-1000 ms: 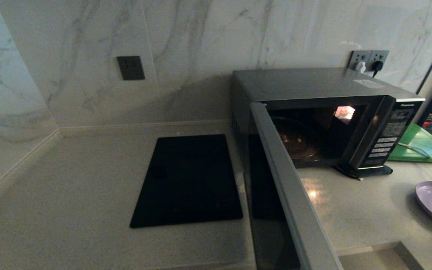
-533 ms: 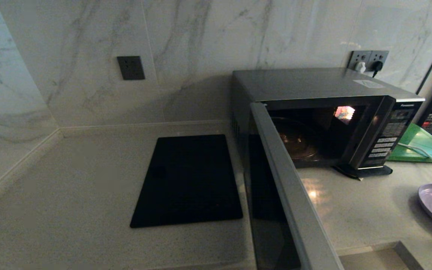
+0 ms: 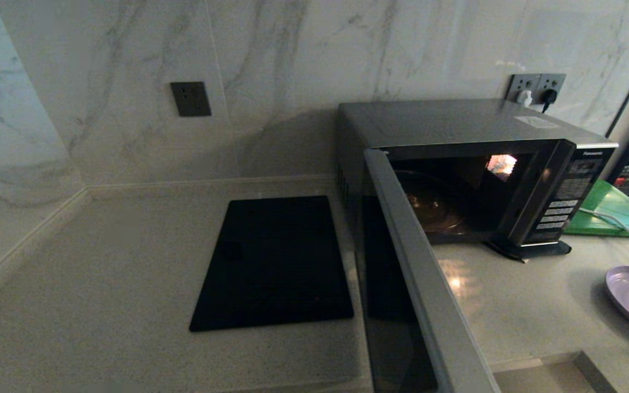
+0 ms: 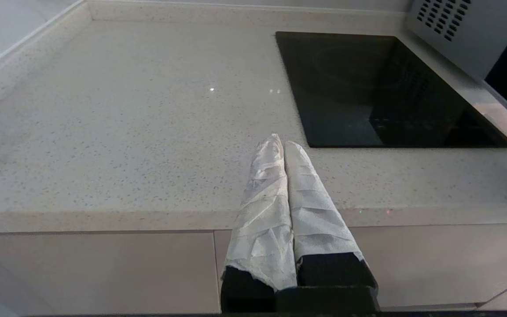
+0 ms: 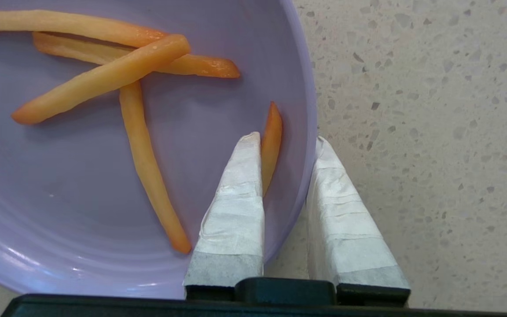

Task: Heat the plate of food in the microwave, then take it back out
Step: Put the plate in the microwave oven

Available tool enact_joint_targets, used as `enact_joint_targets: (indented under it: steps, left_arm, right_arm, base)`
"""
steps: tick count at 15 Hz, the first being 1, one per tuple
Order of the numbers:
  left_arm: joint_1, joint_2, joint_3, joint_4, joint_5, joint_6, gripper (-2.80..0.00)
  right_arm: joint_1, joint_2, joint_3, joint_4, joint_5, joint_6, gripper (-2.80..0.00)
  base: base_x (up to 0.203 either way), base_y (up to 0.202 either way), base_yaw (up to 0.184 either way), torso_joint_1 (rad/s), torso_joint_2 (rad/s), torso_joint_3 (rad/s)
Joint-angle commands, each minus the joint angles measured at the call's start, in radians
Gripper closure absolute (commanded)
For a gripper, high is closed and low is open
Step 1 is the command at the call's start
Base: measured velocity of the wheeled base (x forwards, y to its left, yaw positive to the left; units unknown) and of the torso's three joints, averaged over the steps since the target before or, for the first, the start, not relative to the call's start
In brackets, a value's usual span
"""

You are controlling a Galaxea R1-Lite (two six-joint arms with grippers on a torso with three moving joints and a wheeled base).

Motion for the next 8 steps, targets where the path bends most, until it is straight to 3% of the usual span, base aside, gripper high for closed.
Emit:
enact_joint_targets:
  steps: [1, 8]
  left_arm:
    - [0.000, 0.002, 0.000, 0.000, 0.001, -0.001, 0.00]
    - [0.000, 0.002, 0.000, 0.000, 0.001, -0.001, 0.00]
  right_arm:
    - [0.000, -0.014, 0.002, 0.004, 0.001, 0.005, 0.00]
    - [-0.002, -0.134, 0.041, 0.006, 0.017, 0.000, 0.00]
  base:
    - [0.000, 0.000, 0.000, 0.000, 0.00, 0.000]
    - [0.000, 0.000, 0.000, 0.000, 0.00, 0.000]
